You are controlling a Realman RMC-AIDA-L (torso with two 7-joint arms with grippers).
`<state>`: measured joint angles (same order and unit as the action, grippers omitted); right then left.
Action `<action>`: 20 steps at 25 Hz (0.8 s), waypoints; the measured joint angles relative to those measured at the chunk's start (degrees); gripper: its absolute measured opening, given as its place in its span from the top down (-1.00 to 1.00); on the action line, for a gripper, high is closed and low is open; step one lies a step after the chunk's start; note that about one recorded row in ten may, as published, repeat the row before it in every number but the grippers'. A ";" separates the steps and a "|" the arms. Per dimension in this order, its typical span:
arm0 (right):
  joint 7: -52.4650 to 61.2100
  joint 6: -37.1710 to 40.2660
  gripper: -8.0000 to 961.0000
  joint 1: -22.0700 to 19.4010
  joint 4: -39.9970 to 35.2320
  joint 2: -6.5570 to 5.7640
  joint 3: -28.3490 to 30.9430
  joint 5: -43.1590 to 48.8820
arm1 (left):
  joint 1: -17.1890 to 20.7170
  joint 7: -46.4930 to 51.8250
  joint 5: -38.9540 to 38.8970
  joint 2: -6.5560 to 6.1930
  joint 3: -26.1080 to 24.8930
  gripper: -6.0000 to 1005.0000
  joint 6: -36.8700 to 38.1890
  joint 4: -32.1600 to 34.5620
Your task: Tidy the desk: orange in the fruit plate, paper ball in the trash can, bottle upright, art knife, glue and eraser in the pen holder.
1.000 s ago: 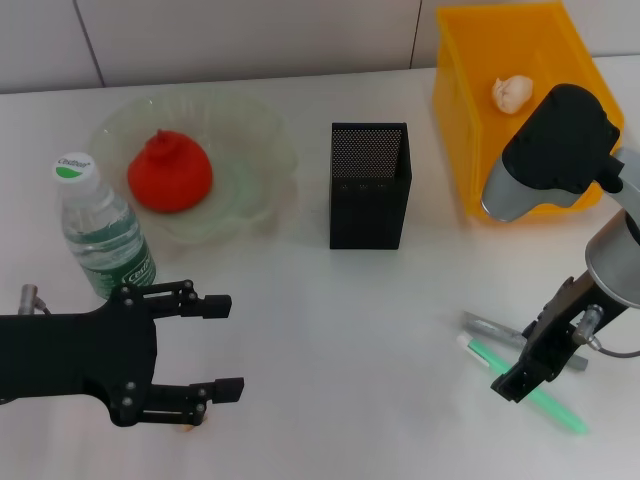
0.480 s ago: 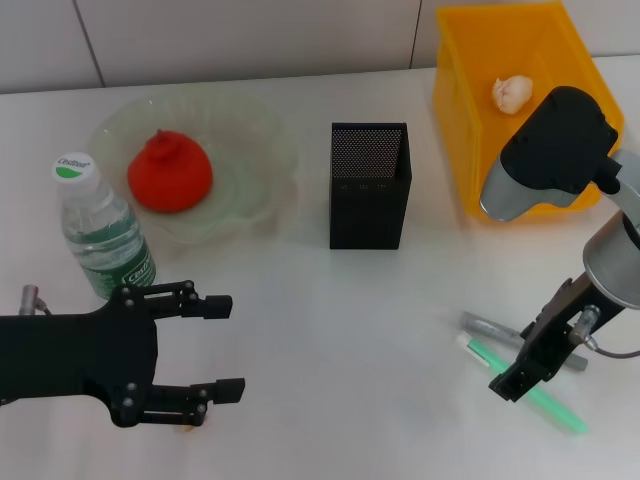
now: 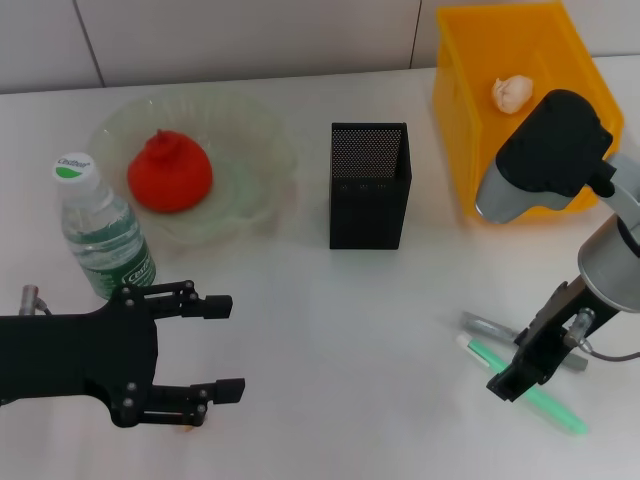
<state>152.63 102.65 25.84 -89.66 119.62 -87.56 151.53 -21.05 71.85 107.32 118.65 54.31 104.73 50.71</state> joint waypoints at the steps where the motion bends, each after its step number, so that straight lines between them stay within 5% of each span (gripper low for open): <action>1: 0.01 0.00 -0.51 0.01 0.10 0.00 -0.52 -0.30 | 0.01 -0.26 0.00 0.00 -0.01 -0.57 0.05 -0.02; 5: 0.05 0.00 -0.48 0.11 0.56 0.00 -0.98 -0.53 | 0.03 -0.39 0.00 0.00 -0.01 -0.57 0.06 -0.06; 10: 0.38 -0.39 -0.11 0.33 1.55 0.00 -1.03 -0.82 | 0.10 -0.43 0.00 0.00 -0.01 -0.57 0.06 -0.10; 20: 0.90 -0.90 -0.10 0.13 1.54 -0.06 -0.69 0.66 | 0.17 -0.49 0.00 0.00 -0.07 -0.57 0.05 -0.18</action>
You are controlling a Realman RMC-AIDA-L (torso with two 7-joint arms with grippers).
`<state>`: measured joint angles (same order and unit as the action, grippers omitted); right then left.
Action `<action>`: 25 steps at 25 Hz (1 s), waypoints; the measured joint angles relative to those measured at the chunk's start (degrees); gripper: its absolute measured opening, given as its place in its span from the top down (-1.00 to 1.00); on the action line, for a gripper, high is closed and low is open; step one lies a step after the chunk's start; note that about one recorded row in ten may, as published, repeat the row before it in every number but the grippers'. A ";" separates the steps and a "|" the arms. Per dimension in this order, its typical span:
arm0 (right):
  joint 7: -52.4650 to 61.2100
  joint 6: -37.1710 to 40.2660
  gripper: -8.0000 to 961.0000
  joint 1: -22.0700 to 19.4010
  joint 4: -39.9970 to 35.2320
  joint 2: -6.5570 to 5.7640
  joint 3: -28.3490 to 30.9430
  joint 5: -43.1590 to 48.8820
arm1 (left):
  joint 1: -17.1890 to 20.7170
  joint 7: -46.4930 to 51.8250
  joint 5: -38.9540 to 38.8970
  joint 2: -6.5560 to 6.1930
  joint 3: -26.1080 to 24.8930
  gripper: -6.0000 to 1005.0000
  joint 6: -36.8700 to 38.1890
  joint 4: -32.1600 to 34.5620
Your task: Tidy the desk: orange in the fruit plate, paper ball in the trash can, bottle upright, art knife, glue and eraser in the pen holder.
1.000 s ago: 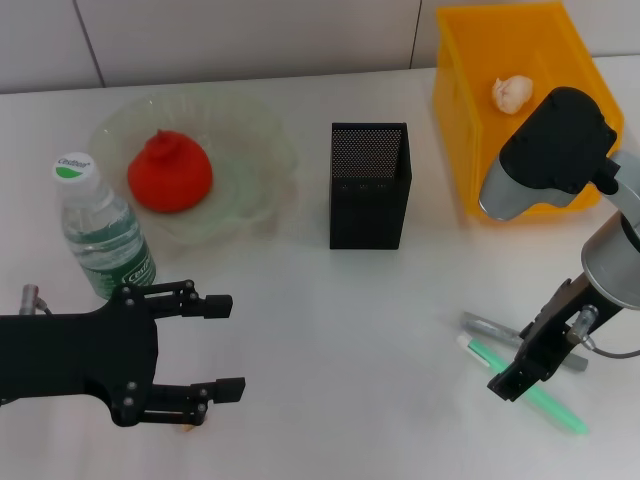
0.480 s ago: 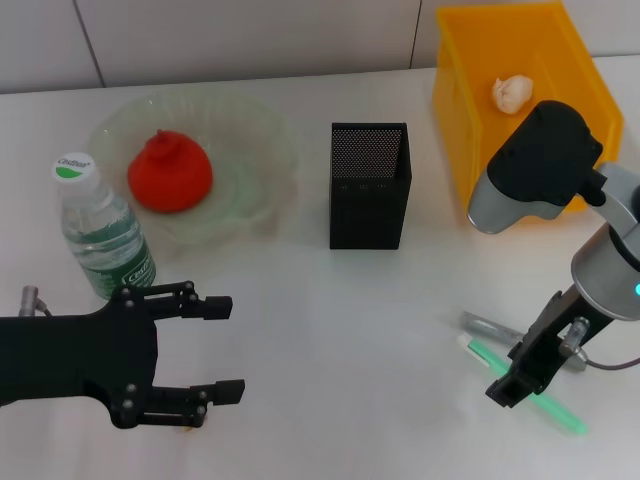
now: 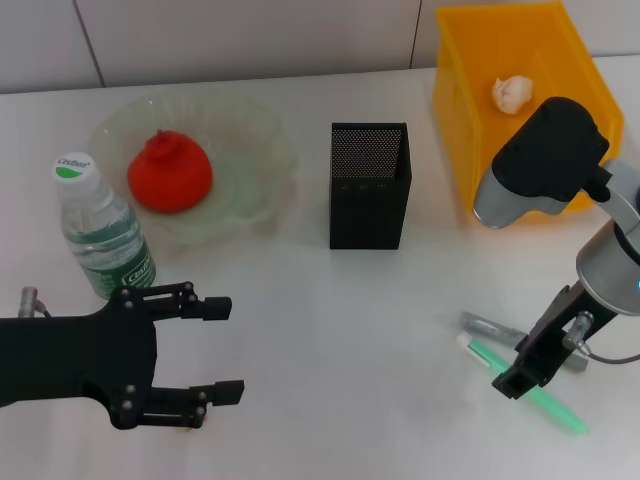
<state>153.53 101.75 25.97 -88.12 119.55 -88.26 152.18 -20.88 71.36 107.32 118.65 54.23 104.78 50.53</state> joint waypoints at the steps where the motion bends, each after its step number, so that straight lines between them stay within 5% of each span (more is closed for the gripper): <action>1: 0.07 -0.18 -0.10 -0.04 0.00 -0.03 0.01 0.21 | 0.03 0.00 0.00 0.00 0.02 -0.57 -0.01 0.00; 15: 0.37 -1.18 -0.08 -0.07 0.54 -0.11 -0.33 0.55 | -0.20 -0.74 0.00 -0.09 -0.23 -0.56 -0.29 -0.81; 20: 0.37 -1.40 0.12 0.33 1.32 -0.11 -0.34 0.57 | -0.23 -0.77 0.00 -0.09 -0.27 -0.56 -0.29 -1.17; 25: 0.14 -2.04 0.11 0.28 1.43 -0.11 -0.34 0.61 | -0.23 -0.79 0.00 -0.09 -0.27 -0.56 -0.29 -1.23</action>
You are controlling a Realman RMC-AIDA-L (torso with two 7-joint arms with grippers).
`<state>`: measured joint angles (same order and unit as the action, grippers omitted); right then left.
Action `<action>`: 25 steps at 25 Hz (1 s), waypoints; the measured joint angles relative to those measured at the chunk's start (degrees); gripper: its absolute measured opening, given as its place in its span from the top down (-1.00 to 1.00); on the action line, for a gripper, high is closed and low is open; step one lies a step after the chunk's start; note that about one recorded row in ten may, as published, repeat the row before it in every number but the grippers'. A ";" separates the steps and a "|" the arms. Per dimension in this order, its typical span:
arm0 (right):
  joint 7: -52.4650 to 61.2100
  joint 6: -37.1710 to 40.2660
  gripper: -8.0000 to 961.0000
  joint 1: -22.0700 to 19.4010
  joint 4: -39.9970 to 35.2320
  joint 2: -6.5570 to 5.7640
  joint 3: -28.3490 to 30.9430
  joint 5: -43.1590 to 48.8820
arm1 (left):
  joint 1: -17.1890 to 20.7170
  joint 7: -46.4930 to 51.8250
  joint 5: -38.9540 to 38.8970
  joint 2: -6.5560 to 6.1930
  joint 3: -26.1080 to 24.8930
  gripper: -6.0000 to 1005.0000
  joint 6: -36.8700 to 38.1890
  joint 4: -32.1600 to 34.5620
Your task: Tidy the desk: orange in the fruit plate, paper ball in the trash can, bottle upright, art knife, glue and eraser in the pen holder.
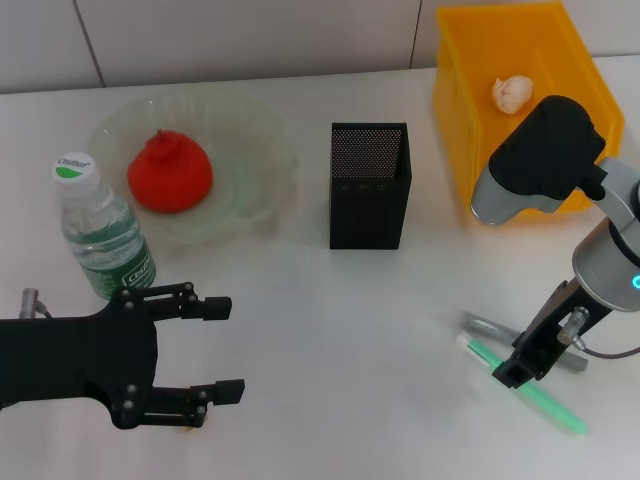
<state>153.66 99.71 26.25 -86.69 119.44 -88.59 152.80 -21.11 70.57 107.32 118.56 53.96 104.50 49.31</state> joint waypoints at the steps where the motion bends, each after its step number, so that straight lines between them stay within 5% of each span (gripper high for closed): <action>1: -0.05 -0.13 0.11 -0.04 0.04 0.00 0.00 0.20 | 0.01 0.00 0.00 0.00 0.00 -0.56 -0.03 0.00; 25: 0.08 -1.96 0.11 0.30 1.81 -0.03 -2.41 0.58 | 0.11 -0.59 0.00 0.00 0.00 -0.56 -0.07 -0.09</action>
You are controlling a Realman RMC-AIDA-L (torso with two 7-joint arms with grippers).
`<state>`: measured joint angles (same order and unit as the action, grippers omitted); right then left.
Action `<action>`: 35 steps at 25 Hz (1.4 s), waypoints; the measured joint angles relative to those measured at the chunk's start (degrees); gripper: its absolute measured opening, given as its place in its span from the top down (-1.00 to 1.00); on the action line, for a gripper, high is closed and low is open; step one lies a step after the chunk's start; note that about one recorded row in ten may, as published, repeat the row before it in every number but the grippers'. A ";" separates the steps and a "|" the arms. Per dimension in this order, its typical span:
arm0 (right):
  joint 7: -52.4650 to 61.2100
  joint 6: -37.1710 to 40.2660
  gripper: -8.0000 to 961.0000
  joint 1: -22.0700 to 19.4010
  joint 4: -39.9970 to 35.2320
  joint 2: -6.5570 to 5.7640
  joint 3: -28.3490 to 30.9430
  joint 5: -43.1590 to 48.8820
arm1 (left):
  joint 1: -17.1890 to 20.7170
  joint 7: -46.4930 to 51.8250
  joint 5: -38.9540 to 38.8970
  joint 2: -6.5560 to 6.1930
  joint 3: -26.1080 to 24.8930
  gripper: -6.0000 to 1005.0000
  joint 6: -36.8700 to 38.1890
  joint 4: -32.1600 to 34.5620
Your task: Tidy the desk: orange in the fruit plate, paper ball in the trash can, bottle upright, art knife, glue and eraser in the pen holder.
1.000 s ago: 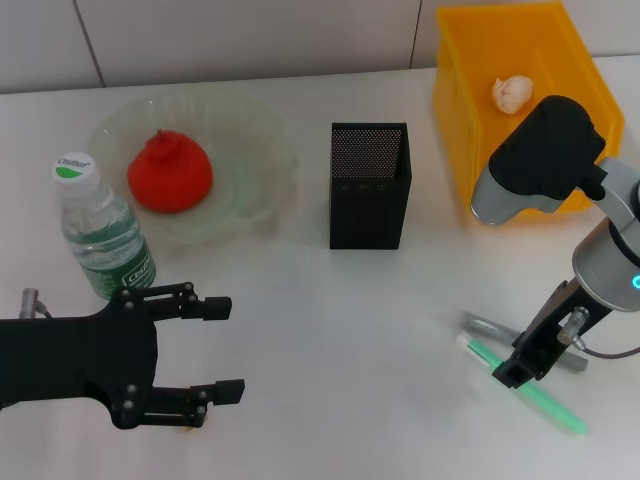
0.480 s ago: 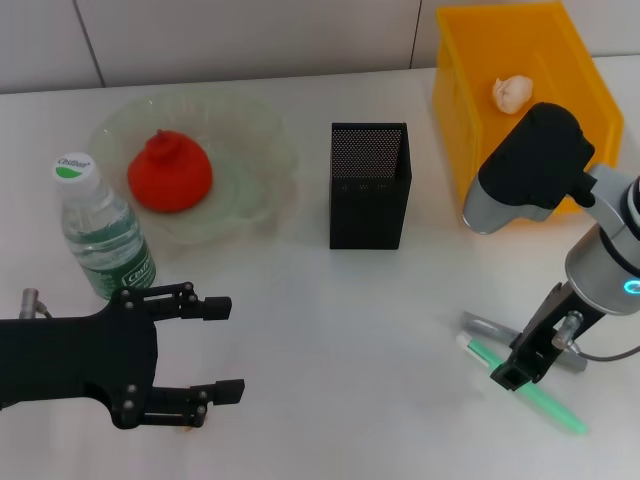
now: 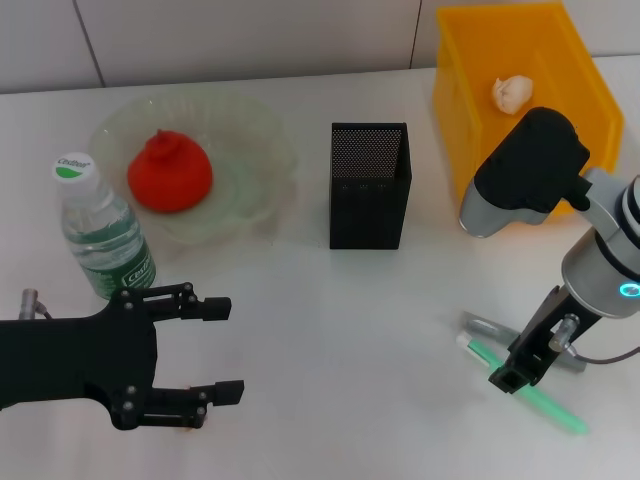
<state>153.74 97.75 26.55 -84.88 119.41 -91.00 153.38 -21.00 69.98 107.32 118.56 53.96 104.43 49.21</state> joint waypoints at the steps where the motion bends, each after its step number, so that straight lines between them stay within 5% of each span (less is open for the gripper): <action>1: 0.06 -0.25 0.11 0.00 0.24 0.01 -0.62 0.06 | 0.00 -0.01 0.00 0.00 0.00 -0.56 0.04 0.00; 24: 0.52 -1.30 0.11 0.08 0.59 0.12 -2.47 1.40 | 0.17 -0.11 0.00 0.00 -0.08 -0.55 0.26 -0.08; 35: 0.68 -1.79 0.27 0.11 0.59 0.12 -2.79 1.45 | 0.25 -0.11 0.00 0.00 -0.09 -0.55 0.36 -0.08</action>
<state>154.42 95.96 26.66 -84.29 119.53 -93.79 154.83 -20.75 69.87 107.32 118.56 53.87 104.79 49.13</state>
